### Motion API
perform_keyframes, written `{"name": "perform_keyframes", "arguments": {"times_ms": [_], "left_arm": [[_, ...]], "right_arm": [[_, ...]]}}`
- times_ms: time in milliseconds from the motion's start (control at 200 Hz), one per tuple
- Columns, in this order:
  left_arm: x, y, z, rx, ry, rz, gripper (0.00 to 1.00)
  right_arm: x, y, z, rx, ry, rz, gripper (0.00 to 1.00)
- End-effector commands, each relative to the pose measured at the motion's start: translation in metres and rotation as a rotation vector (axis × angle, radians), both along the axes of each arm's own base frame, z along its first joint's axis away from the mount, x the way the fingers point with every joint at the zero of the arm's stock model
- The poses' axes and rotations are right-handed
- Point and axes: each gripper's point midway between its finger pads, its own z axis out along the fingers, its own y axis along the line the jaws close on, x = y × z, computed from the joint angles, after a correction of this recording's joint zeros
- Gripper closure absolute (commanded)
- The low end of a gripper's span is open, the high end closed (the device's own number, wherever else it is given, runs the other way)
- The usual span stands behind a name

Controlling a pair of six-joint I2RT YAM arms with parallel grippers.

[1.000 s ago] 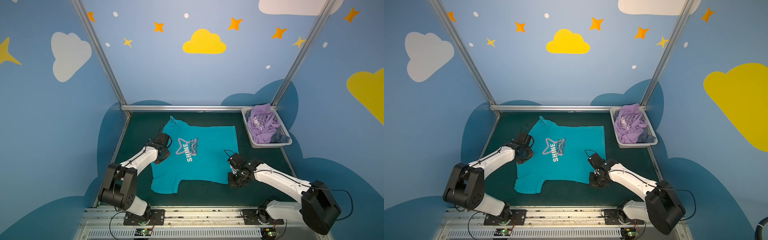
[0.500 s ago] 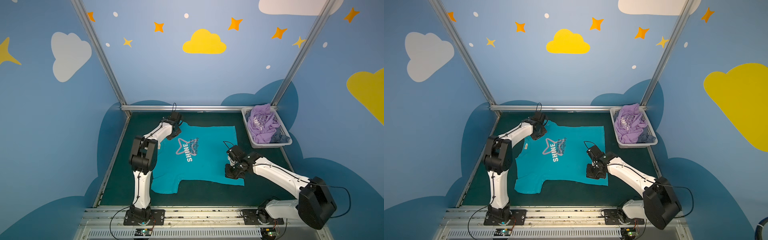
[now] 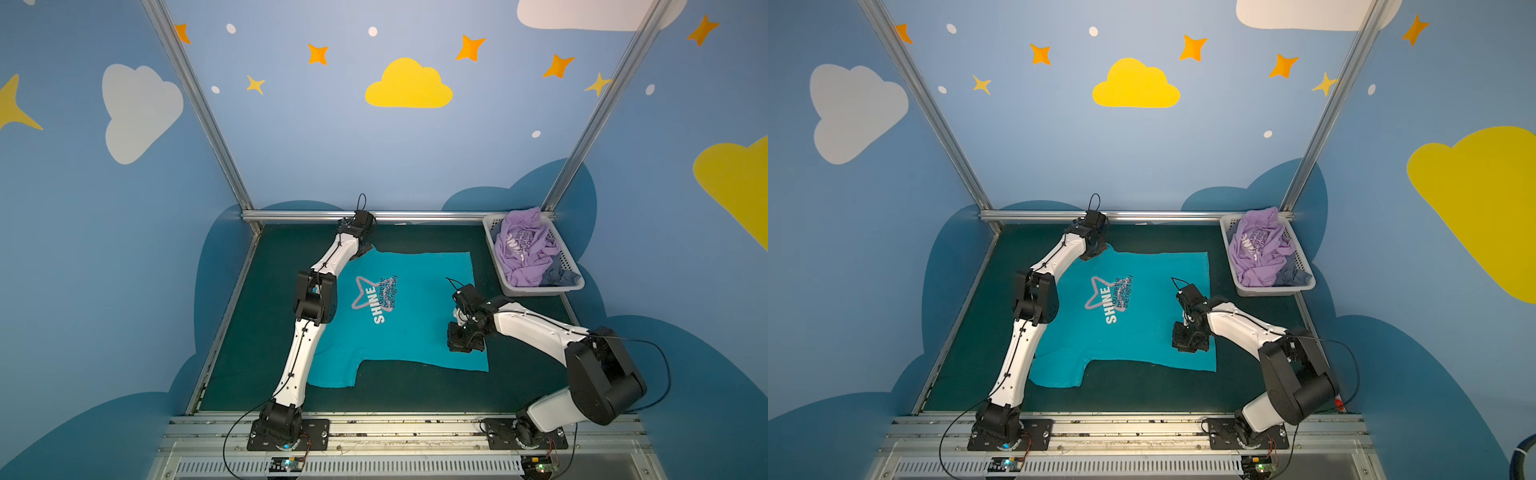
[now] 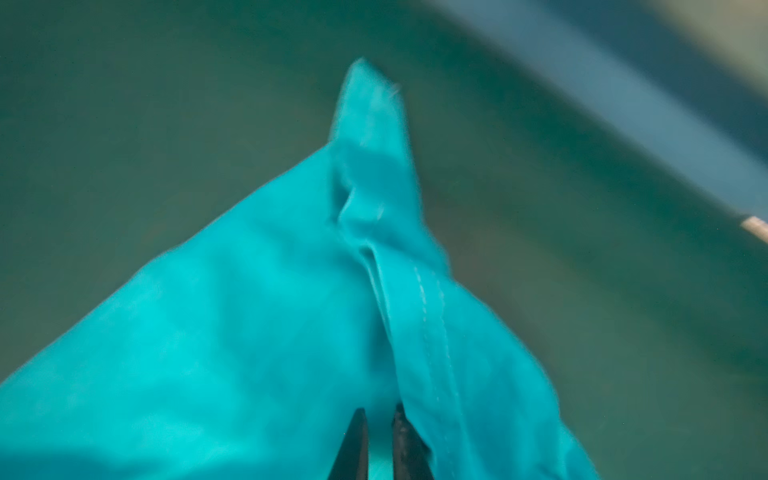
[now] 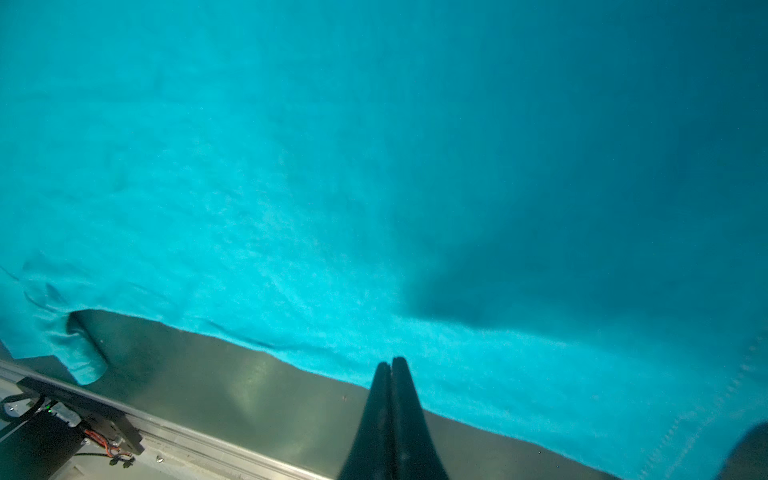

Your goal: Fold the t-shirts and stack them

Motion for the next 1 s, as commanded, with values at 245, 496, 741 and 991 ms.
{"name": "perform_keyframes", "arguments": {"times_ms": [245,496,741,991], "left_arm": [[0.057,-0.066,0.072,-0.196,-0.304,-0.205,0.79],[0.020,-0.073,0.105,-0.195,-0.212,-0.261,0.85],[-0.068,-0.015,0.069,-0.155,-0.015,-0.144,0.85],[-0.162,0.041,0.024,-0.155,0.082,-0.006,0.66]], "right_arm": [[0.019,0.005,-0.001,0.052,0.015,-0.024,1.00],[0.027,0.011,0.003,0.079,-0.002,-0.023,1.00],[0.014,0.003,0.000,0.010,0.024,-0.010,1.00],[-0.017,0.012,-0.006,-0.074,0.011,0.078,1.00]]}}
